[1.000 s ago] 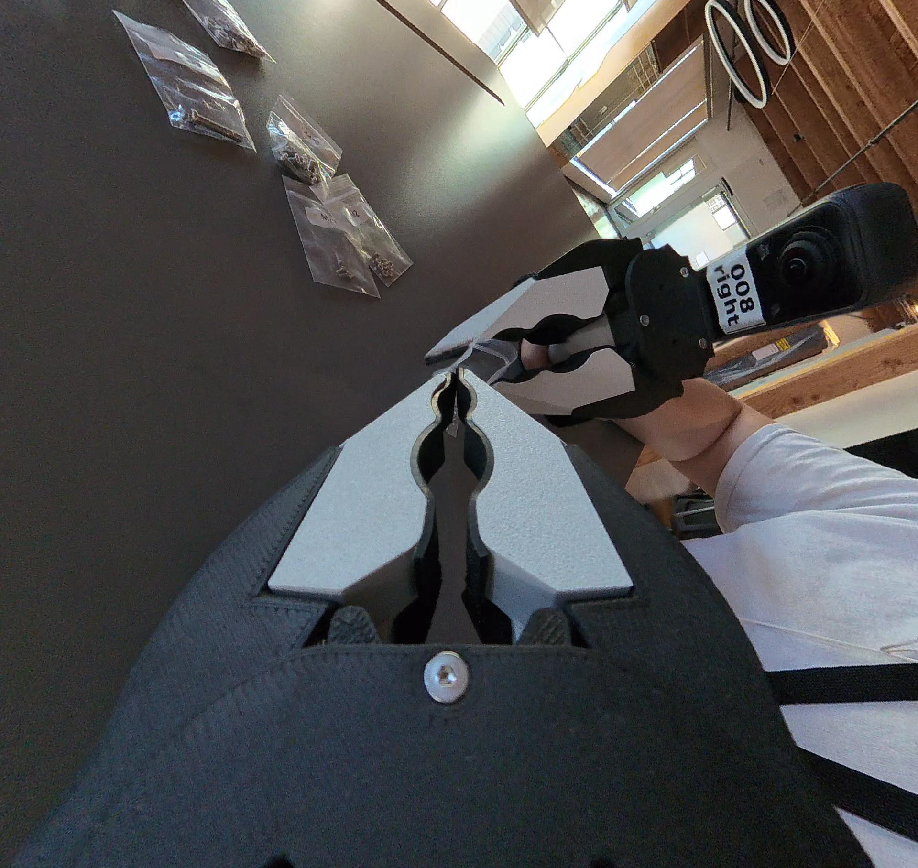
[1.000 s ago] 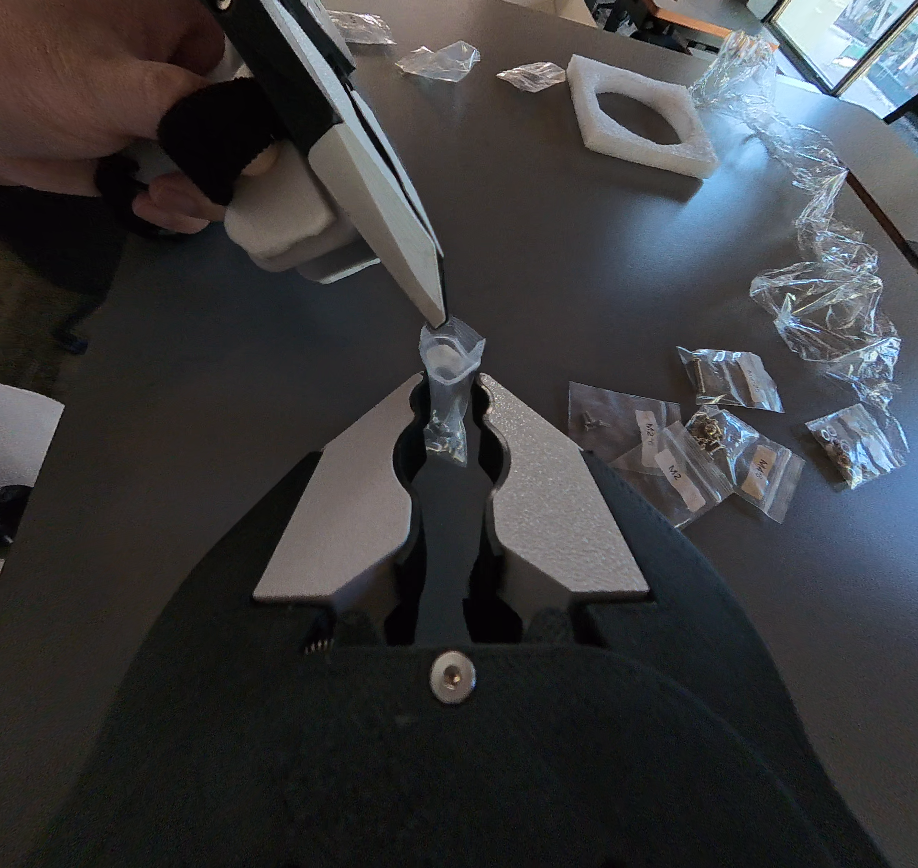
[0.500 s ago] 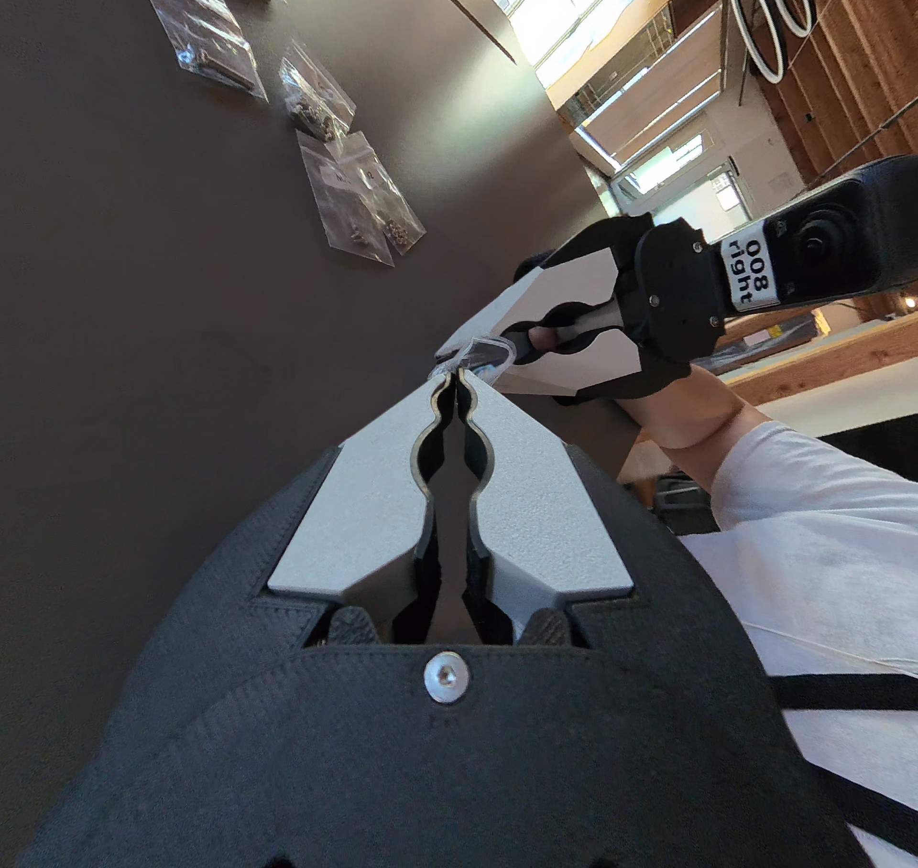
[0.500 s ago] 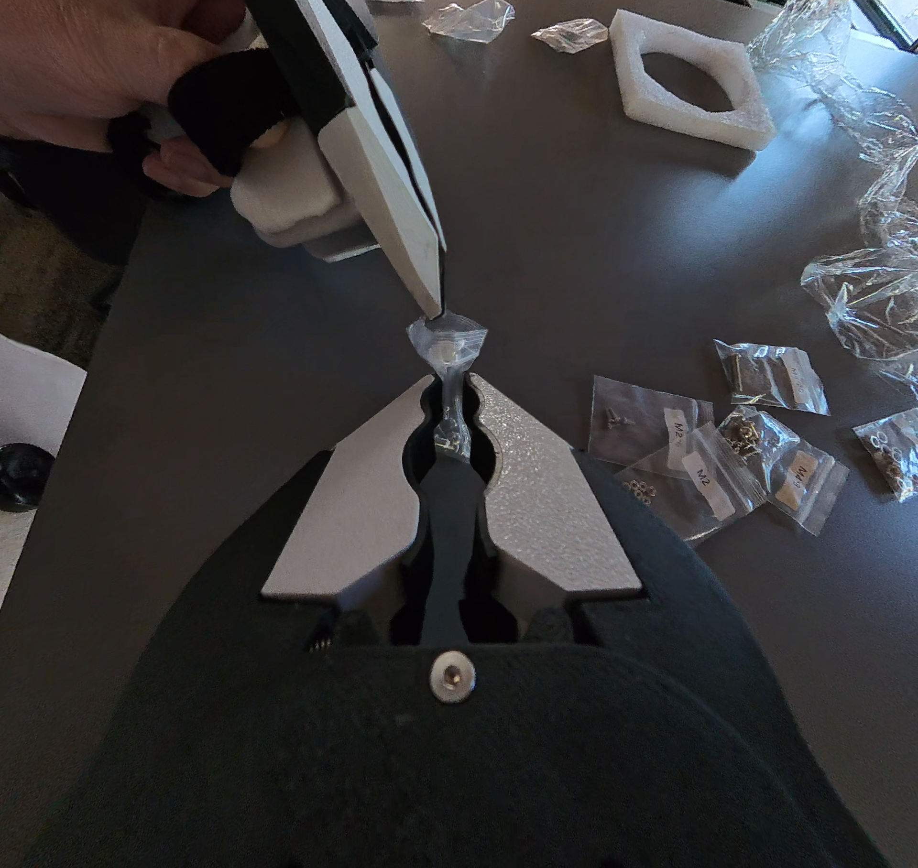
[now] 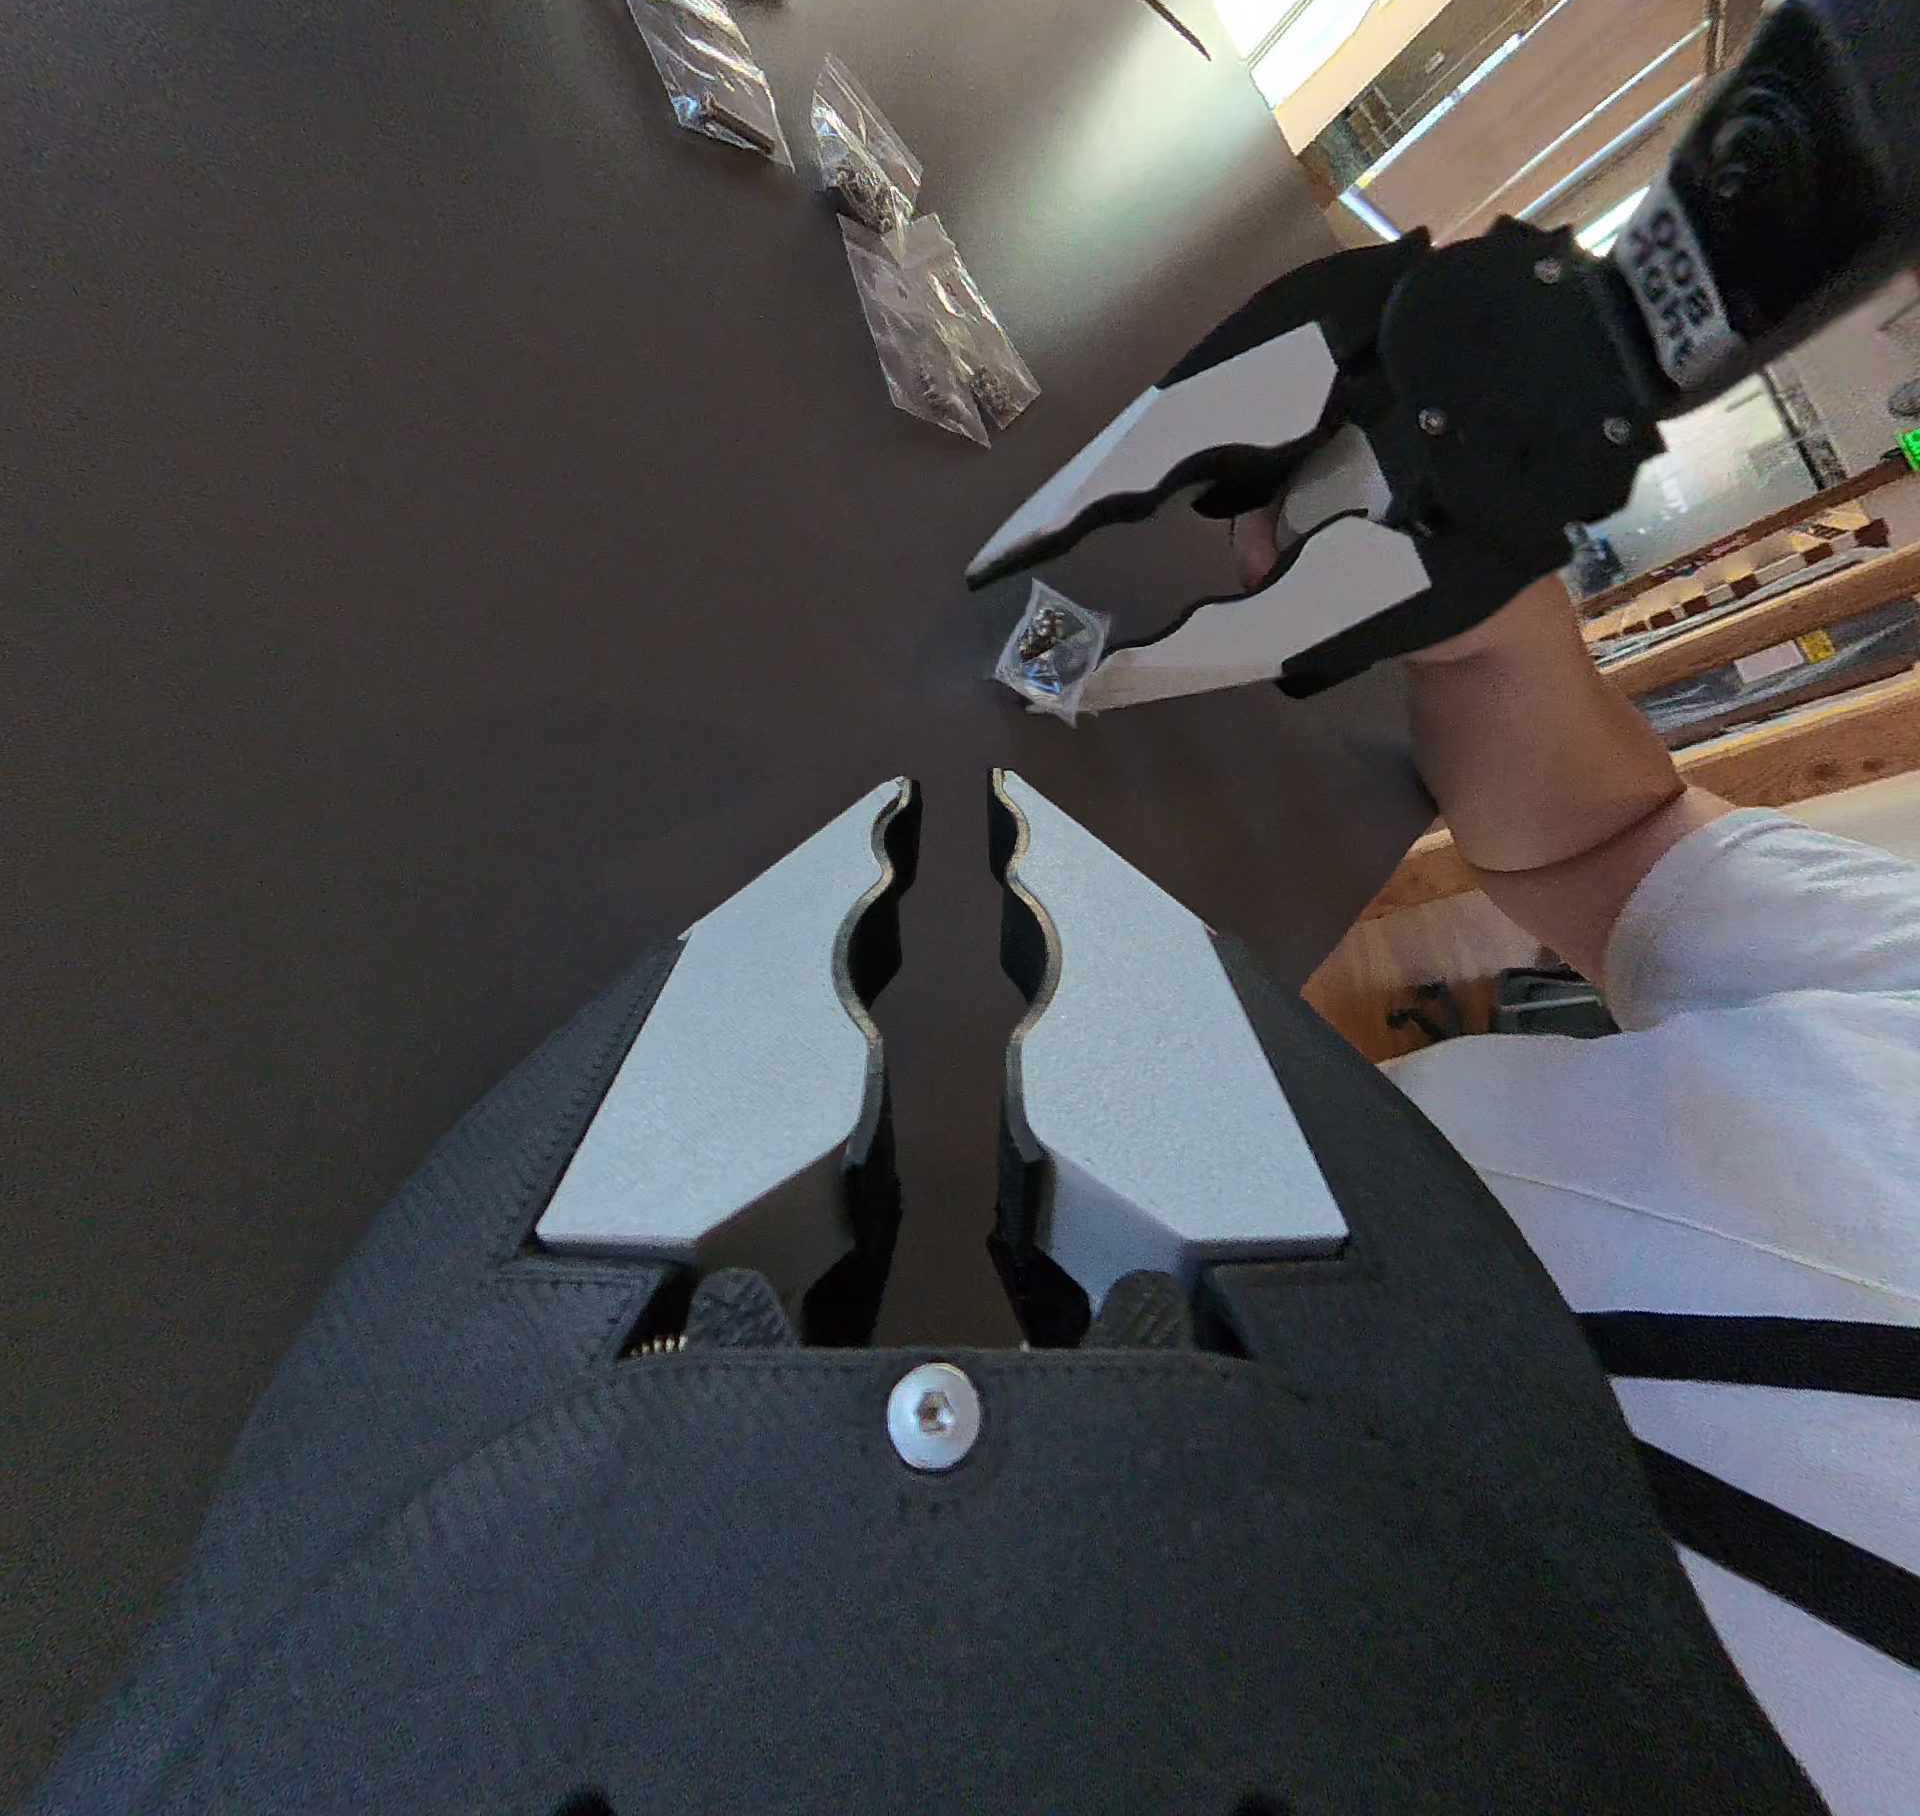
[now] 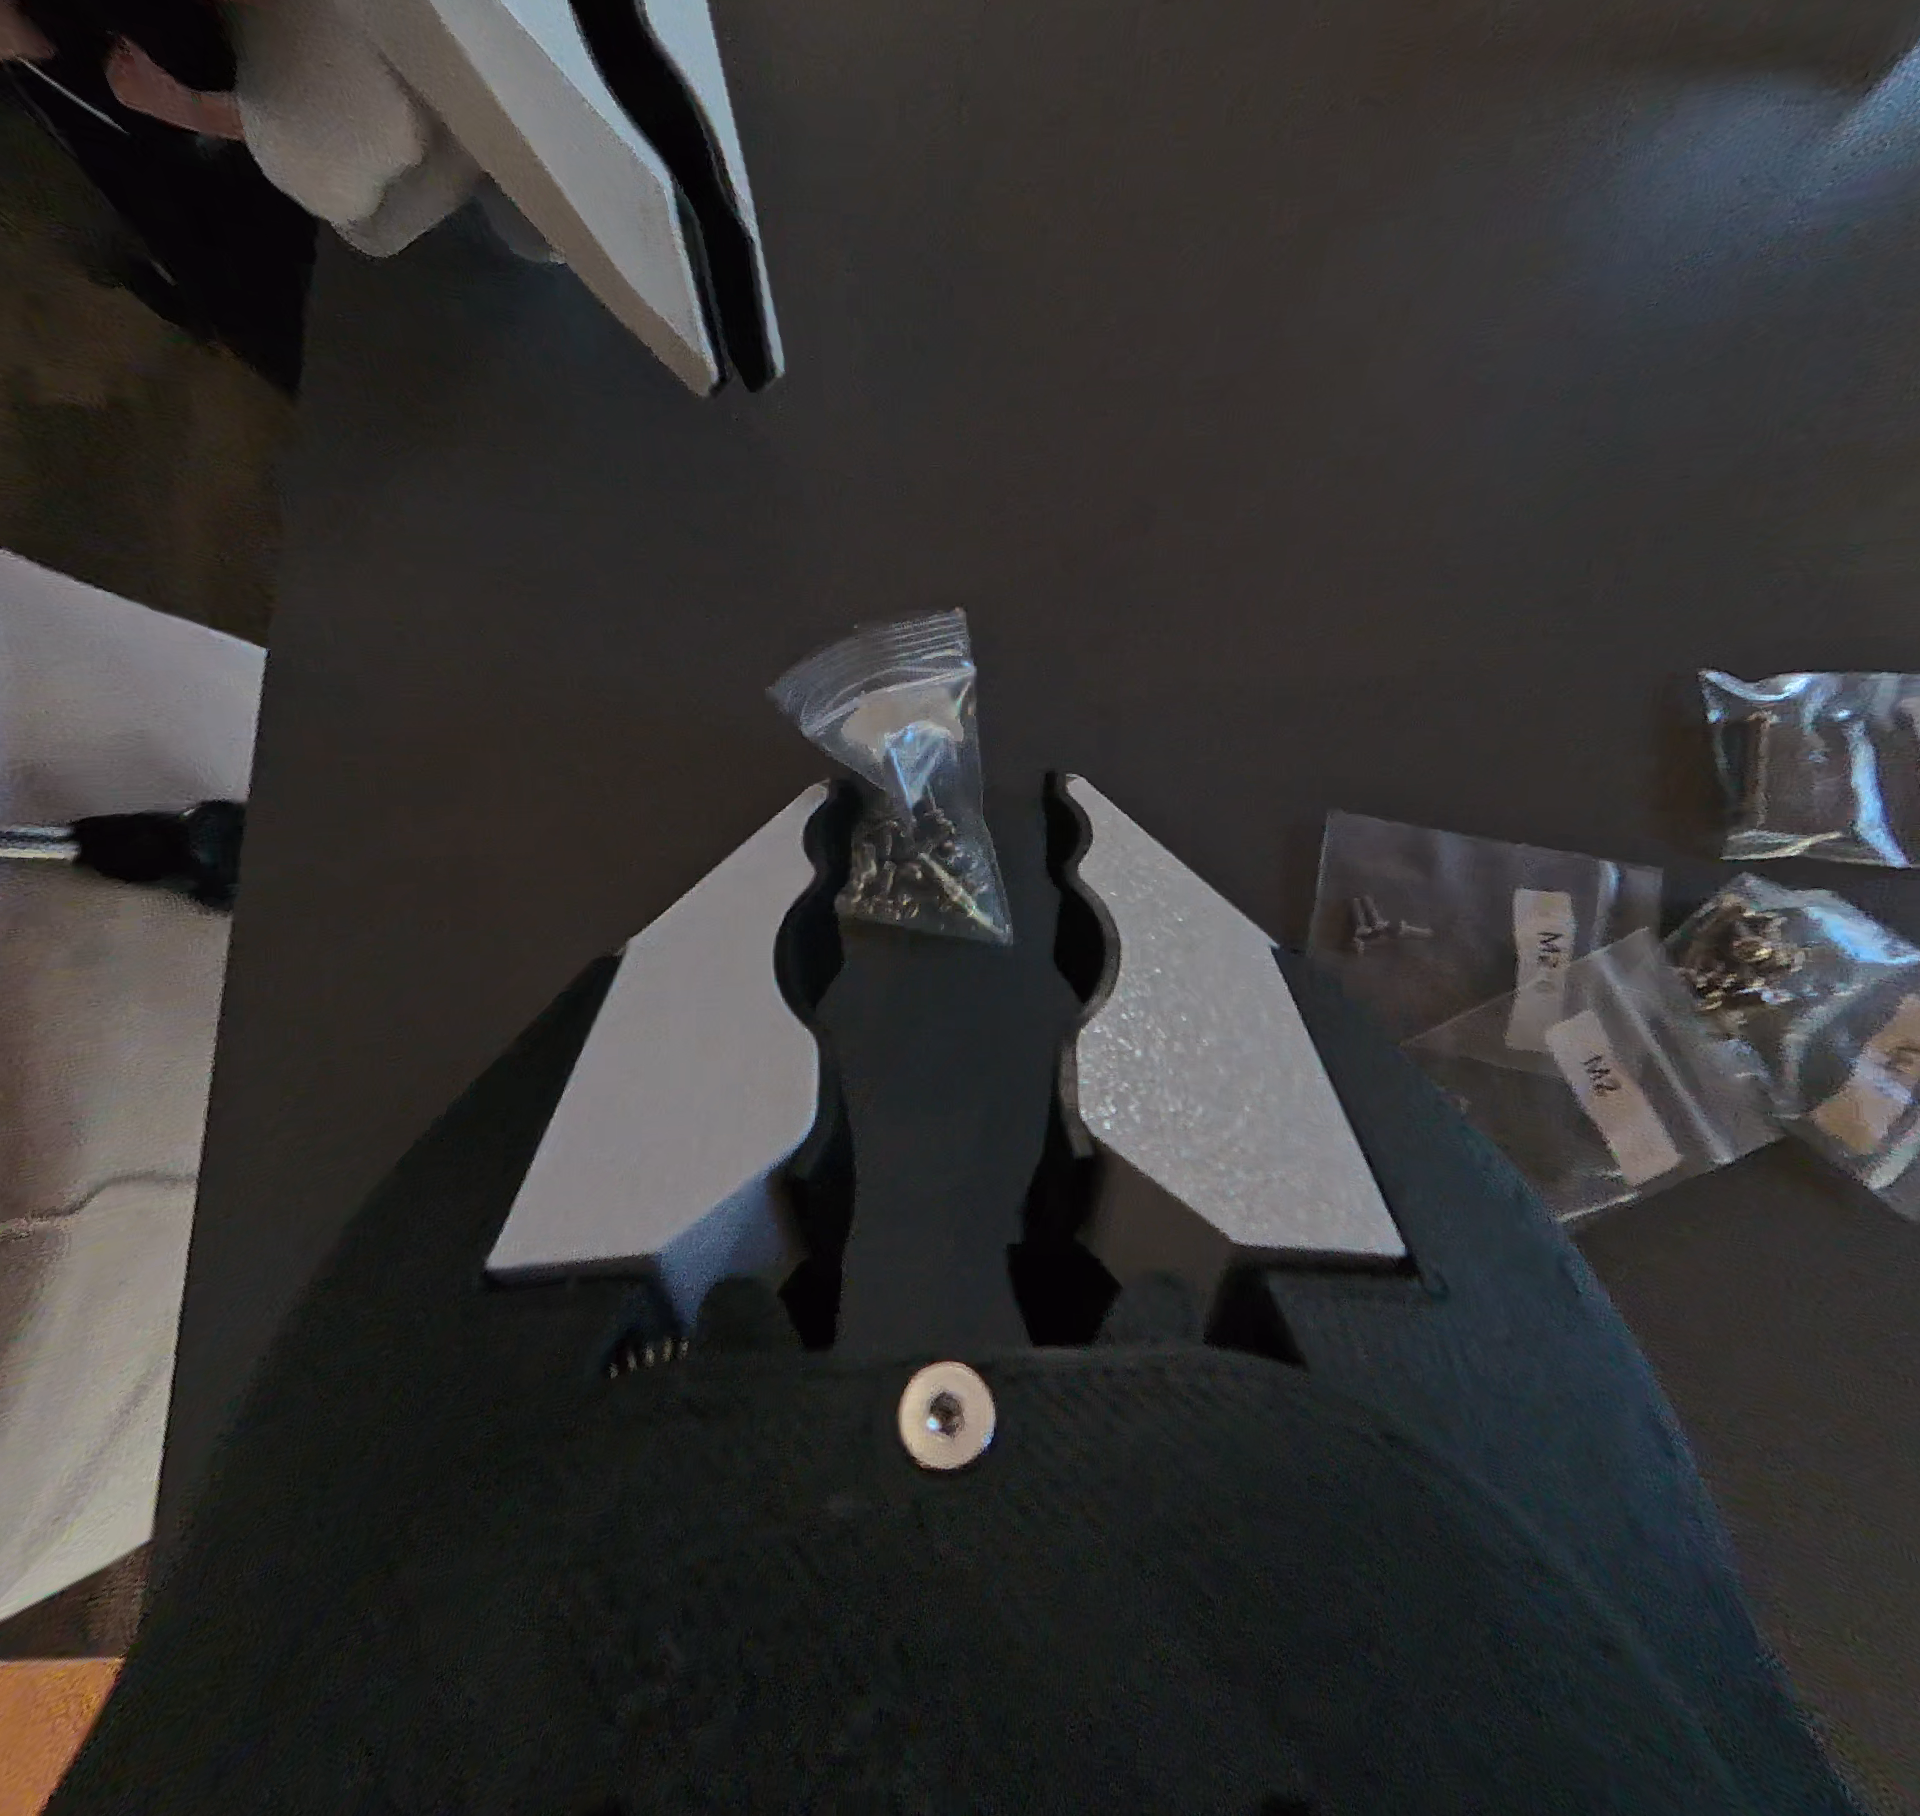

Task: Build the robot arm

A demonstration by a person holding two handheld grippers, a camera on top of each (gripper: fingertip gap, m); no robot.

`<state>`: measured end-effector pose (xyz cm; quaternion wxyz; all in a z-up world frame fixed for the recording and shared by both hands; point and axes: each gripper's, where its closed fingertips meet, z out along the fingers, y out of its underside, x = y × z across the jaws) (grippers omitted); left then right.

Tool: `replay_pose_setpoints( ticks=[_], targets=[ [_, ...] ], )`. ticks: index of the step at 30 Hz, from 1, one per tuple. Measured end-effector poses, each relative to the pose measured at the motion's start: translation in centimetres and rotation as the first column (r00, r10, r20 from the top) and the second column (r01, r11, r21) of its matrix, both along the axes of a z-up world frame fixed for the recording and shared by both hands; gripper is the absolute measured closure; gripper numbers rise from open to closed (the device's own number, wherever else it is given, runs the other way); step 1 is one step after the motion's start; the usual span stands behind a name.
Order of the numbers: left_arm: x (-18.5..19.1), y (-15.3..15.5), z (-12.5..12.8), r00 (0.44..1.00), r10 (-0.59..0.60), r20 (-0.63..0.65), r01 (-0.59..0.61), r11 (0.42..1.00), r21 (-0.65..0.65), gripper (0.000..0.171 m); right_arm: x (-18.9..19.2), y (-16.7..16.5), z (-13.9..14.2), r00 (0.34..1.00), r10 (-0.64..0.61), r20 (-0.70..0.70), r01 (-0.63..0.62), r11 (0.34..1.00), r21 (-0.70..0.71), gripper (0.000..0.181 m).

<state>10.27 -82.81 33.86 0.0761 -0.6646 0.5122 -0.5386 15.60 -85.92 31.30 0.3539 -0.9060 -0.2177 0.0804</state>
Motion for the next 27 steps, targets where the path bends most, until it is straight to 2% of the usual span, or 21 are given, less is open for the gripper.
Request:
replay_pose_setpoints(
  ticks=[5, 8, 13, 19, 23, 27],
  targets=[
    [-1.4, 0.5, 0.1, 0.998, -0.056, 0.003, 0.056, 0.998, -0.027, 0.161, 0.7, -1.3, 0.1, 0.997, -0.040, -0.067, 0.043, 0.998, 0.051, 0.135],
    [-1.8, 0.5, 0.3, 0.994, -0.106, 0.001, 0.106, 0.994, -0.037, 0.161, 0.9, -1.7, 0.1, 0.995, -0.055, -0.078, 0.061, 0.995, 0.080, 0.144],
    [-1.8, 0.4, 0.2, 0.984, -0.178, -0.006, 0.178, 0.984, -0.027, 0.161, 0.6, -1.2, 0.1, 0.998, -0.024, -0.053, 0.030, 0.992, 0.123, 0.145],
    [-1.7, -0.3, -0.1, 0.968, -0.250, -0.019, 0.249, 0.968, -0.035, 0.161, 0.6, -1.0, 0.2, 0.996, -0.052, -0.076, 0.060, 0.992, 0.109, 0.155],
    [-1.9, -0.3, -0.2, 0.964, -0.265, -0.028, 0.264, 0.964, -0.033, 0.161, 0.9, -1.2, 0.3, 0.995, -0.104, -0.002, 0.103, 0.988, 0.111, 0.157],
    [-2.0, 0.3, -0.1, 0.966, -0.256, -0.031, 0.255, 0.966, -0.036, 0.161, 2.5, -1.6, 0.6, 0.965, -0.184, 0.188, 0.167, 0.981, 0.101, 0.159]
  ],
)
